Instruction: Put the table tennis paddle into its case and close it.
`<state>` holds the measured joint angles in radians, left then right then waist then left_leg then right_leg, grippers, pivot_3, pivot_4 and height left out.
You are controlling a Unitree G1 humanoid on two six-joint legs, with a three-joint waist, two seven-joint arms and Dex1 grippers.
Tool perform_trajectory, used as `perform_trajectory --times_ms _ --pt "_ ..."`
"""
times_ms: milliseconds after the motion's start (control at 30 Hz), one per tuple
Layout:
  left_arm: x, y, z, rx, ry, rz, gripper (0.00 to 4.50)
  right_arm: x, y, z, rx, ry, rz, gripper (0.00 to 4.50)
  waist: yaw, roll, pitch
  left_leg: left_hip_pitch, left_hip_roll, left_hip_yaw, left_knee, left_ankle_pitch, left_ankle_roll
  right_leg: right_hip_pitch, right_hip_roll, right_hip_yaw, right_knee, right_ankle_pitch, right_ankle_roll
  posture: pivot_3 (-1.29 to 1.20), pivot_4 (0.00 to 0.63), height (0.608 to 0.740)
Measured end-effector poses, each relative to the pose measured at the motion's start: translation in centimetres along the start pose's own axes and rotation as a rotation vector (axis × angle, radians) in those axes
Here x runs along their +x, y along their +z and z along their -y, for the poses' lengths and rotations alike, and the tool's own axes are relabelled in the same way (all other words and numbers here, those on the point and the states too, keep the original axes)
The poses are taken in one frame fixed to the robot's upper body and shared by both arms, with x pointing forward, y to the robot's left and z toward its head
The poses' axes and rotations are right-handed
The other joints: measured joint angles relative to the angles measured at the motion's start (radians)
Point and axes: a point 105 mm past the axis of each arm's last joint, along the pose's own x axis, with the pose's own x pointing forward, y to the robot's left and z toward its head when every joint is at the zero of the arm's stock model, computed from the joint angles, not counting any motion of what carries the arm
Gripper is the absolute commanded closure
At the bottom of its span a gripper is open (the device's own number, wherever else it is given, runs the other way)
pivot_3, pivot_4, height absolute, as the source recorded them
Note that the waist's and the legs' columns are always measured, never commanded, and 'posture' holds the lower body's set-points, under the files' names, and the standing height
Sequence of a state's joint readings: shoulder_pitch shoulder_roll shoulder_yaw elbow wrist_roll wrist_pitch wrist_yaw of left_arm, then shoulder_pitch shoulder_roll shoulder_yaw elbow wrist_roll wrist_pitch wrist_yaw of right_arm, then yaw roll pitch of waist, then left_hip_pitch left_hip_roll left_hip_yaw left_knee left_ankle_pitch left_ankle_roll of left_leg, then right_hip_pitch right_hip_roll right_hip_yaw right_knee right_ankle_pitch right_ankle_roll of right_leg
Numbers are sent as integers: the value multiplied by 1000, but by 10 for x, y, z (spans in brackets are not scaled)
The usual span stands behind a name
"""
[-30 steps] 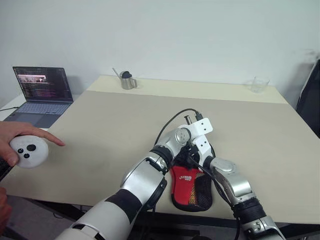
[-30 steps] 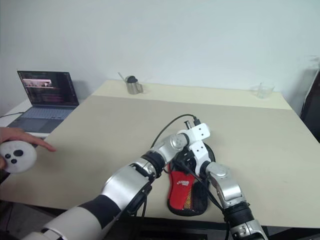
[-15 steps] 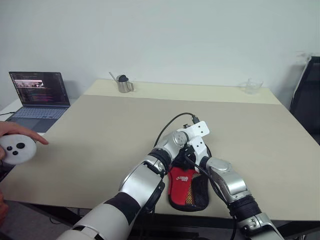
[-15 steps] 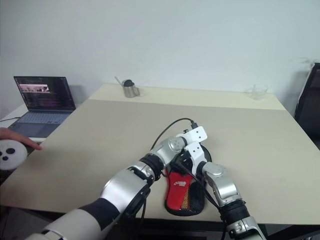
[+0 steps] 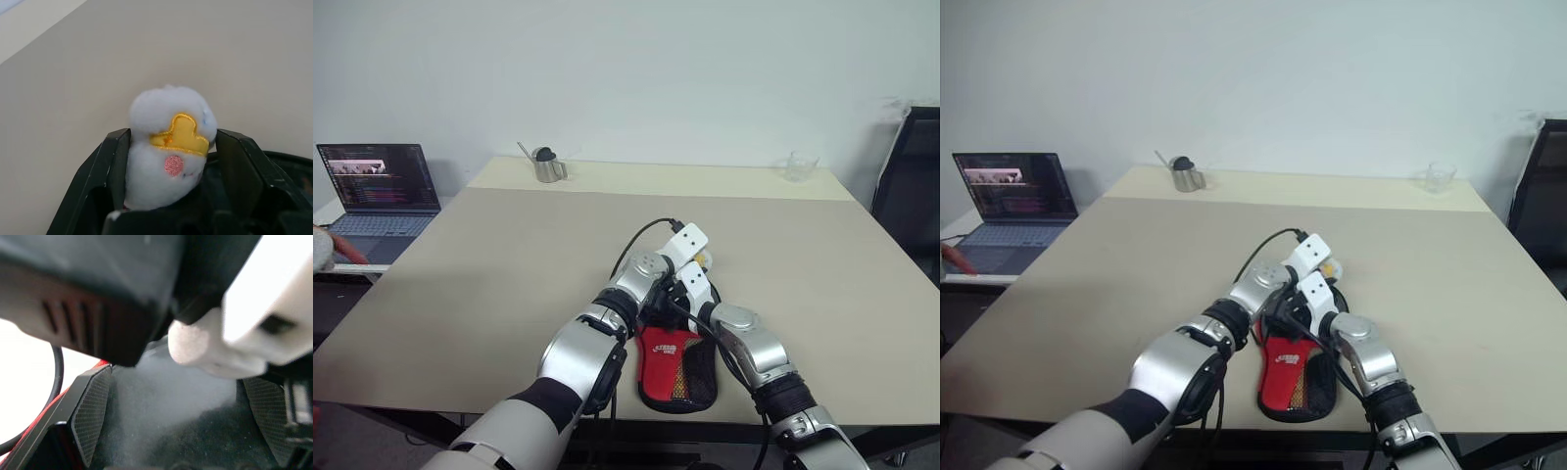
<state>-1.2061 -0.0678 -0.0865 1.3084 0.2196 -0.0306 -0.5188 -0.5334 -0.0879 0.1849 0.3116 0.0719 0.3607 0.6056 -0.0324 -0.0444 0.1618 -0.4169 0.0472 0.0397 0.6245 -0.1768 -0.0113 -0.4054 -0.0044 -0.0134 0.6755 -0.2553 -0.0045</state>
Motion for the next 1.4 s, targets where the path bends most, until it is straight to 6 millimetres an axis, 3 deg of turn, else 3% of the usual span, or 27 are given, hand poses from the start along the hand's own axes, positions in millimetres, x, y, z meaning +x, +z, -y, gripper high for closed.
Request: perform_trajectory --times_ms 200,500,767,967,1167,1400 --pt "-4 1 -9 -29 21 18 1595 0 1 -1 -1 2 2 0 0 0 1 0 0 0 -1 0 0 -1 0 0 -1 0 0 0 150 740" --pt "-25 20 -50 32 86 41 1595 1 1 -1 -1 4 4 0 -1 0 2 0 0 0 -2 0 0 -1 0 0 -1 0 0 0 150 740" --pt "-39 7 -60 35 27 -23 1595 1 2 -2 0 8 6 0 -2 1 3 0 0 1 -5 0 0 -2 1 1 -2 -1 -1 0 150 740" --pt "-51 -14 -75 -45 58 -112 1595 1 2 -2 0 9 7 0 -2 1 3 0 0 1 -7 0 0 -2 1 0 -3 -1 -1 0 150 740" --pt "-51 -39 -64 -165 26 -150 1595 1 2 -2 -1 9 6 0 -2 1 4 0 1 1 -7 0 0 -2 1 0 -3 -1 -1 0 150 740" --pt "-66 -19 -71 -132 -54 -52 1595 -6 6 1 -9 31 4 0 -2 2 6 0 1 1 -12 0 0 -4 1 2 -5 -1 -2 0 150 740"
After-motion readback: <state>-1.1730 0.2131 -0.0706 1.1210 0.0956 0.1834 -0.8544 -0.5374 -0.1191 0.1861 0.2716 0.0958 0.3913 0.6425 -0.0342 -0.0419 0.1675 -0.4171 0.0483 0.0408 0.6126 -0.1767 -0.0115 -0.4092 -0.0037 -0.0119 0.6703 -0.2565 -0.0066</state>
